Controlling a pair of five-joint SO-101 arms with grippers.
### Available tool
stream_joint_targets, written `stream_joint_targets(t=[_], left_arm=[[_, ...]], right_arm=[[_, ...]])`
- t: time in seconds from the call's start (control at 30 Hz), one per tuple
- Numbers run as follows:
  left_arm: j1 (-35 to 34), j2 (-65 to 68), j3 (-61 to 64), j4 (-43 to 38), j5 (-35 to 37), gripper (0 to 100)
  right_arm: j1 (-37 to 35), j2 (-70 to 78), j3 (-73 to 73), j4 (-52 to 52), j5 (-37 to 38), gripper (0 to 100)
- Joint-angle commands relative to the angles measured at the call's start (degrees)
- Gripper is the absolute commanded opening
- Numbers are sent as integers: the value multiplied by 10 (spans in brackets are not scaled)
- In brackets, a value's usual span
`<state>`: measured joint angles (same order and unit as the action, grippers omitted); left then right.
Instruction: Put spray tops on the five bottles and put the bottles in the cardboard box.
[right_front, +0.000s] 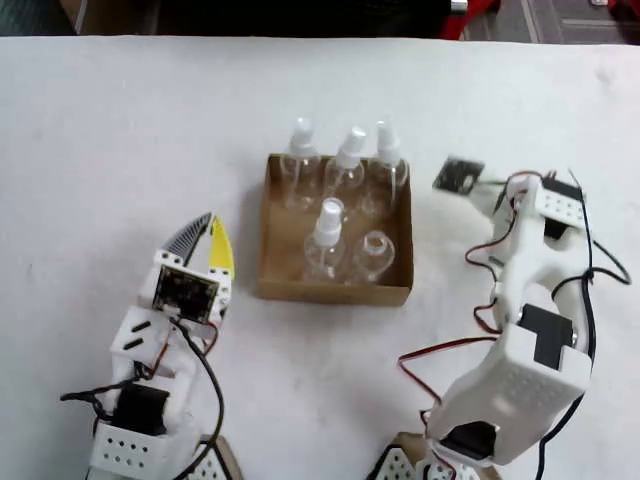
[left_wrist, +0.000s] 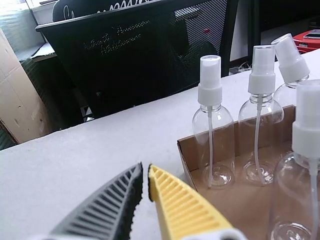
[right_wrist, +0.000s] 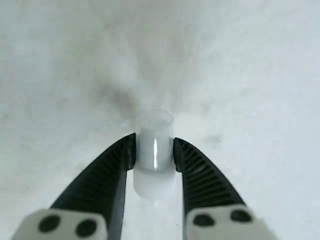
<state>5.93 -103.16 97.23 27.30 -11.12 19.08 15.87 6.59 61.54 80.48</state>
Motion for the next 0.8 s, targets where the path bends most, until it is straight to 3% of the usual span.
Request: stream_joint_targets(t=[0.0,0.2,0.57,0.77], left_arm=[[3,-11,-2,1,-4,24],[3,-11,-2,1,-4,24],[2,-11,-2,0,-4,24],[2,-11,-2,0,-4,24]], right_arm=[[-16,-7,-74,64,-43,16],[-34,-38,-152,160,-120,16],[-89,-193,-156,172,-289,17],[-142,-305,-156,172,-445,17]])
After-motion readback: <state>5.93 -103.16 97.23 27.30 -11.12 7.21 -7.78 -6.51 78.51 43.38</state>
